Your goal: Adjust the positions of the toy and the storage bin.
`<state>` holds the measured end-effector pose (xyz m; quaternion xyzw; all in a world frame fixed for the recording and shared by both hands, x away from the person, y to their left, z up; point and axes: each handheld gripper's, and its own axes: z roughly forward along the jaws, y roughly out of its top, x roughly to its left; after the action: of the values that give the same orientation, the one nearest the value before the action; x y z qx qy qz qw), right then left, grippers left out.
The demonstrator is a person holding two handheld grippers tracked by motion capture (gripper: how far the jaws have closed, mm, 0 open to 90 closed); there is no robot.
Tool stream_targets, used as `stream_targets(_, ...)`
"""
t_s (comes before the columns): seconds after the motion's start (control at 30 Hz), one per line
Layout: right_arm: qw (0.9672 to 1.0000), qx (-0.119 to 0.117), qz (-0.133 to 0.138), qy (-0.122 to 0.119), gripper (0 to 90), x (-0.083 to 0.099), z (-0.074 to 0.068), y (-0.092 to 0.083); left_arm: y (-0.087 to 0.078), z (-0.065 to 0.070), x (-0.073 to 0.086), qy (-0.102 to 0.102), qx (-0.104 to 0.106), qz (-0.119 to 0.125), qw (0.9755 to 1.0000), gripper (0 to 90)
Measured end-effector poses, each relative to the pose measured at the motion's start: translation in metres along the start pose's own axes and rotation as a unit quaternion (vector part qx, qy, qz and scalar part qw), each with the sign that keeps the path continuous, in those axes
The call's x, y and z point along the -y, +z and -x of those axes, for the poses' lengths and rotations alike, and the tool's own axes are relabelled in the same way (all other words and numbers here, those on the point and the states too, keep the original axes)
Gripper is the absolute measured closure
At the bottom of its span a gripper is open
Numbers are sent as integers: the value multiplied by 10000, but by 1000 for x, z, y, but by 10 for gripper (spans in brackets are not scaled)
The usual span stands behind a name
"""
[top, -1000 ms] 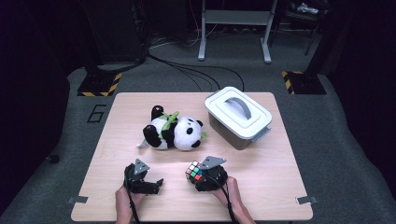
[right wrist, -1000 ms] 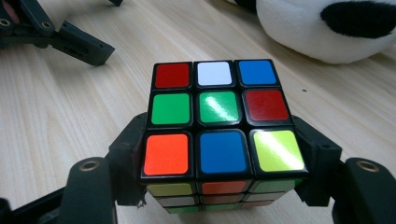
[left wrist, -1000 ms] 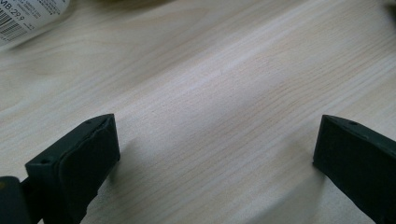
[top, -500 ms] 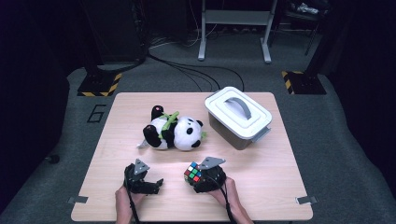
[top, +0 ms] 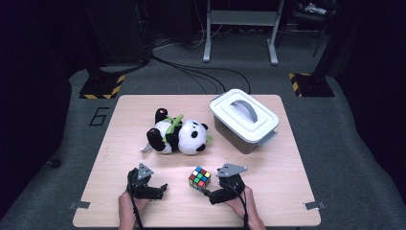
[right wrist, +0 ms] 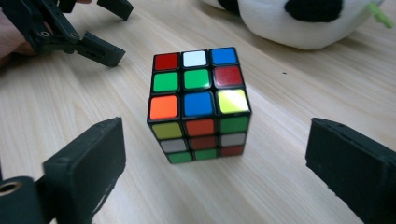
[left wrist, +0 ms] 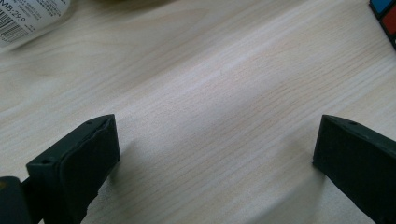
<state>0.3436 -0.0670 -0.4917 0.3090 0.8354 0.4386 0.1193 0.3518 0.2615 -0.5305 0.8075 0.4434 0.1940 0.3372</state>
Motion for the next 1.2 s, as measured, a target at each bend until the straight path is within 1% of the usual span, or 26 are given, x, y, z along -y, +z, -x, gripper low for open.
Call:
stream_targets(0.03, 9999, 101, 45, 30, 26, 4, 2, -9, 0, 0, 0, -2, 21, -19, 10000, 4)
stream_targets(0.07, 9998, 176, 58, 39, 26, 6, 3, -13, 0, 0, 0, -2, 21, -19, 10000, 4)
stream_targets(0.13, 9997, 246, 84, 45, 26, 8, 6, -18, 0, -1, 0, 2, 30, -32, 10000, 4)
stream_targets(0.17, 9992, 355, 157, 135, 25, 12, 12, -27, 0, 0, 0, 4, 19, -17, 10000, 4)
stream_targets(0.2, 9987, 436, 183, 179, 25, 15, 15, -31, 0, 0, 0, 1, -7, 10, 10000, 4)
stream_targets(0.23, 9983, 503, 171, 227, 25, 18, 19, -34, 0, 0, 0, 1, -7, 10, 10000, 3)
stream_targets(0.27, 9983, 503, 171, 227, 25, 18, 19, -34, 0, 0, 0, 4, -8, 8, 10000, 3)
stream_targets(0.3, 9974, 633, 169, 315, 26, 25, 27, -40, 0, 0, 0, 16, -11, 2, 10000, 3)
stream_targets(0.33, 9974, 633, 169, 315, 26, 25, 27, -40, 0, 0, 0, 16, -11, 2, 10000, 3)
stream_targets(0.37, 9964, 720, 83, 439, 26, 32, 36, -43, 0, 0, 0, 15, -11, 2, 10000, 3)
stream_targets(0.4, 9964, 720, 83, 439, 26, 32, 36, -43, 0, 0, 0, 14, -11, 2, 10000, 3)
stream_targets(0.43, 9949, 841, 22, 561, 26, 40, 45, -47, 0, 0, 0, 2, -8, 9, 10000, 3)
stream_targets(0.47, 9949, 841, 22, 561, 26, 40, 45, -47, 0, 0, 0, 2, -8, 9, 10000, 3)
stream_targets(0.5, 9934, 905, -11, 706, 24, 48, 54, -49, 0, 0, 0, 3, -5, 6, 10000, 3)
stream_targets(0.53, 9934, 905, -11, 706, 24, 48, 54, -49, 0, 0, 0, 3, -5, 6, 10000, 3)
stream_targets(0.57, 9924, 960, -18, 769, 24, 52, 58, -50, 0, 0, 0, 1, -4, 5, 10000, 3)
stream_targets(0.6, 9913, 1009, -22, 844, 23, 55, 61, -52, 0, 0, 0, 0, -2, 4, 10000, 3)
stream_targets(0.63, 9888, 1179, -84, 913, 22, 61, 68, -54, 0, 0, 0, 2, -9, 9, 10000, 3)
stream_targets(0.67, 9888, 1179, -84, 913, 22, 61, 68, -54, 0, 0, 0, 2, -9, 9, 10000, 3)
stream_targets(0.7, 9868, 1288, -155, 968, 22, 66, 75, -55, 0, 0, 0, -7, -15, 11, 10000, 3)
stream_targets(0.83, 9838, 1353, -225, 1153, 21, 74, 82, -53, 0, 1, 0, 23, -44, 23, 10000, 3)
stream_targets(1.0, 9838, 1387, -315, 1088, 21, 73, 82, -50, 0, 1, 0, 18, -48, 24, 10000, 3)
stream_targets(1.03, 9834, 1415, -451, 1039, 20, 72, 82, -47, 0, 2, 0, 35, -56, 33, 10000, 3)
stream_targets(1.1, 9832, 1453, -511, 979, 20, 71, 81, -45, 0, 2, 0, 8, -29, 21, 10000, 3)
stream_targets(1.17, 9827, 1479, -524, 985, 20, 71, 80, -45, 0, 1, 0, 8, -20, 16, 10000, 3)
stream_targets(1.2, 9821, 1560, -608, 864, 18, 71, 79, -43, 0, 1, 0, -23, 28, -36, 10000, 3)
